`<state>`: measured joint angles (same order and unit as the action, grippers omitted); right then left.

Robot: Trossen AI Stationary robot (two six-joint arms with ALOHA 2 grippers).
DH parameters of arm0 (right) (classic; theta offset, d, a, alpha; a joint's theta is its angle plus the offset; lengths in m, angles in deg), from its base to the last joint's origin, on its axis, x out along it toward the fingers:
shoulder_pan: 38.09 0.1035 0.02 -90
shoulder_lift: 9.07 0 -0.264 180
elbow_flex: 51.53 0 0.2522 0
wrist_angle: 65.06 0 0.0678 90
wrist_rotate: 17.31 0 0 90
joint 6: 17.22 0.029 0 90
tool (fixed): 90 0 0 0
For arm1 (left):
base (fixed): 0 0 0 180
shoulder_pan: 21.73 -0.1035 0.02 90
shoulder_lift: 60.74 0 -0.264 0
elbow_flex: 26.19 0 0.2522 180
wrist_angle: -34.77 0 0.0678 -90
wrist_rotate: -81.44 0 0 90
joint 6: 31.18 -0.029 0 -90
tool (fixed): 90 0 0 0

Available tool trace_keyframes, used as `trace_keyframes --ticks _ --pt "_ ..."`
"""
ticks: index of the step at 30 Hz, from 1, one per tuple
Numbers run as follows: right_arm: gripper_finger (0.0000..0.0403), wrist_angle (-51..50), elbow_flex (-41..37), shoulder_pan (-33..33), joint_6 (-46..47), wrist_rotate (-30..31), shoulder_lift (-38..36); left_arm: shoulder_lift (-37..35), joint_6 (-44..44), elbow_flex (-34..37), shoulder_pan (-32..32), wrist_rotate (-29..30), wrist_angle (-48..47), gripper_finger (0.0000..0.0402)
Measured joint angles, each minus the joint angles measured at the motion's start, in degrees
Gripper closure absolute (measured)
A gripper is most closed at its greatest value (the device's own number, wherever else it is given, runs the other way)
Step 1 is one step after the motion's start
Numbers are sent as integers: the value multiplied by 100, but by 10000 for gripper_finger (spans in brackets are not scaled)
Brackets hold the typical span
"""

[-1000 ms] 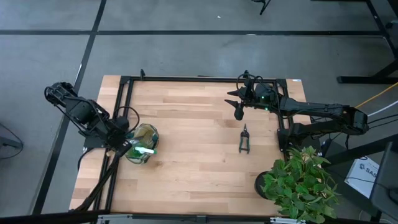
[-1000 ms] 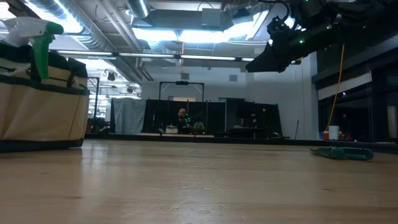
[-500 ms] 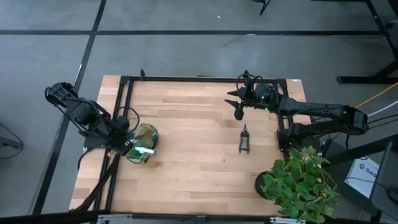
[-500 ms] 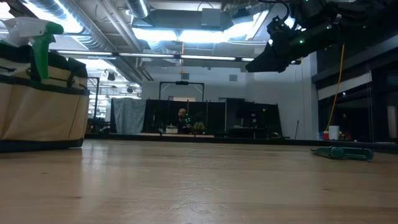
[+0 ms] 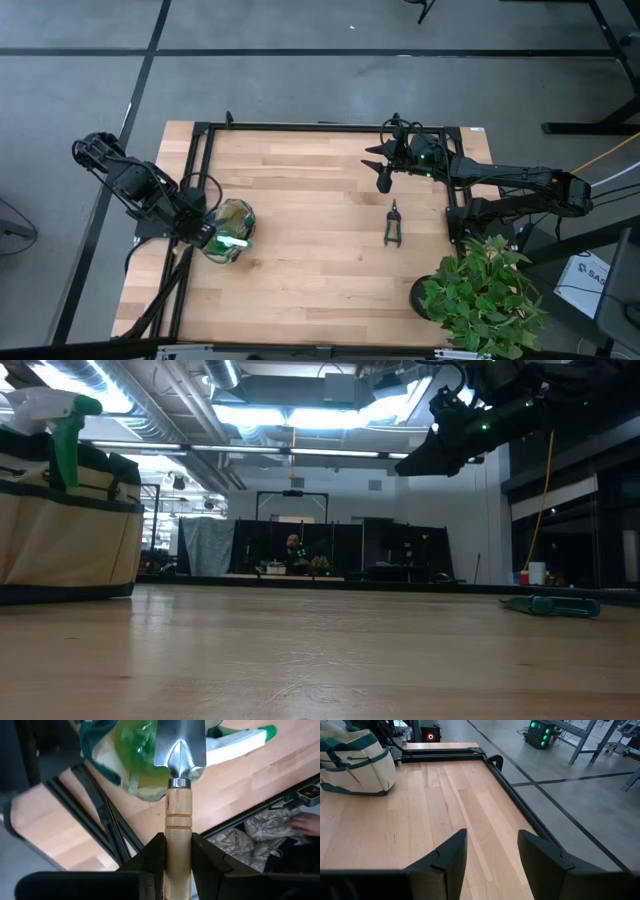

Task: Pick & Place Garden tools in Gardening bag
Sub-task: Put the brown trowel into the gardening bag

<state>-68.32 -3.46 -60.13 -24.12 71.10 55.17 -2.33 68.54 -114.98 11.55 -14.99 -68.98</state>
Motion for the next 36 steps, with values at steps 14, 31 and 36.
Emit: trace_keyframes --ticks 14,31,36 --pt "224 0 0 0 1 1 0 0 675 0 0 -158 23 334" --pt "224 0 0 0 1 1 0 464 911 2 -2 -213 670 334" --pt "224 0 0 0 1 1 0 560 1113 37 -2 -211 359 334"
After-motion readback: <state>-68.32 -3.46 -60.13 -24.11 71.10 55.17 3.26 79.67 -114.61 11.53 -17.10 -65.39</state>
